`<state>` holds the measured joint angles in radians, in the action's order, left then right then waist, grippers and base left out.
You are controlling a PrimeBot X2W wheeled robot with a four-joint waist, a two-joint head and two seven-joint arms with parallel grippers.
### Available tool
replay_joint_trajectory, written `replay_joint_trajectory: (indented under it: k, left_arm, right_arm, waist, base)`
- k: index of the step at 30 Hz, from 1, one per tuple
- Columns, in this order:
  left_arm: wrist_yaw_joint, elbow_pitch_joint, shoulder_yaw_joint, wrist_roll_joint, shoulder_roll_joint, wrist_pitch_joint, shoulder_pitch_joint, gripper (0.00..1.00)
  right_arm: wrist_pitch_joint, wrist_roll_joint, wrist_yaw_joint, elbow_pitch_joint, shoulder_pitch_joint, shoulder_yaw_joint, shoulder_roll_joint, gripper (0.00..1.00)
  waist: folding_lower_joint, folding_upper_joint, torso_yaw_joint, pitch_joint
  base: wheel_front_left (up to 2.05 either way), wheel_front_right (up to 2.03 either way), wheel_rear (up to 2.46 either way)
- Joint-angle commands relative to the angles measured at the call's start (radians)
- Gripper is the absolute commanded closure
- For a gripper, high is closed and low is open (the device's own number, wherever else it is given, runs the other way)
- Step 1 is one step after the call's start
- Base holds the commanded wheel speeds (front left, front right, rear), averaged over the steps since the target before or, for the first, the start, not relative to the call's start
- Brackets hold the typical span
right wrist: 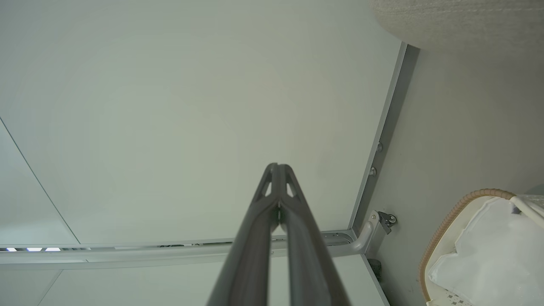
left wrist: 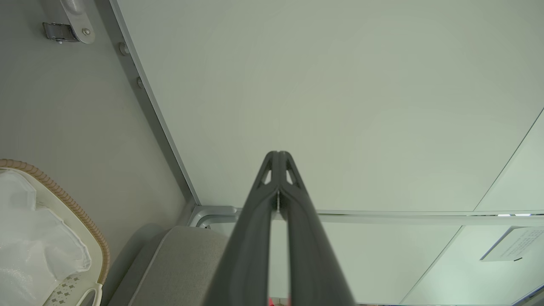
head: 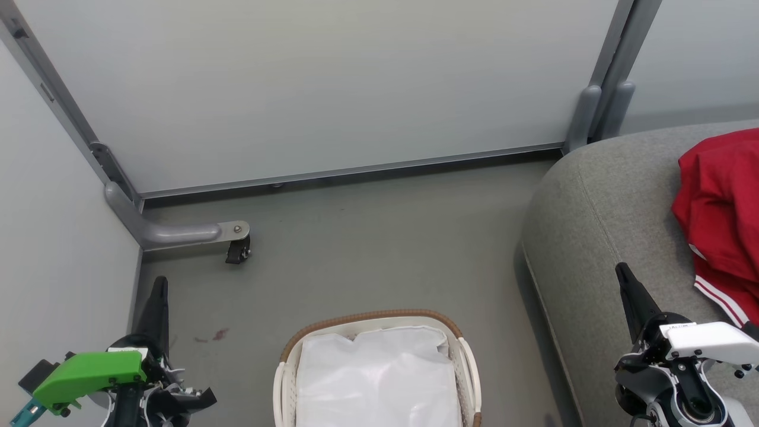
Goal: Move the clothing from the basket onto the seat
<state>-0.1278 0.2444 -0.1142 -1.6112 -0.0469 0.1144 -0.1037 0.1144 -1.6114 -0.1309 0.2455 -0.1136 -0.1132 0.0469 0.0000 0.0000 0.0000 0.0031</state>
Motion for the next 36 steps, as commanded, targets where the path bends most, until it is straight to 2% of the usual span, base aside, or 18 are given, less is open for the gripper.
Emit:
replay_joint_trajectory:
  k: [1, 36]
  left_arm:
    - [-0.006, -0.001, -0.002, -0.003, -0.006, 0.003, -0.01, 1.0]
    - [-0.006, -0.001, -0.002, -0.003, -0.006, 0.003, -0.01, 1.0]
  right_arm:
    - [0.003, -0.003, 0.0, -0.003, 0.01, -0.002, 0.006, 1.0]
    - [0.003, -0.003, 0.0, -0.003, 0.01, -0.002, 0.006, 1.0]
  waist:
    - [0.0, 0.0, 0.0, 0.0]
    - [0.0, 0.0, 0.0, 0.0]
  base:
    - [0.0, 0.0, 0.0]
    - [0.0, 0.0, 0.0]
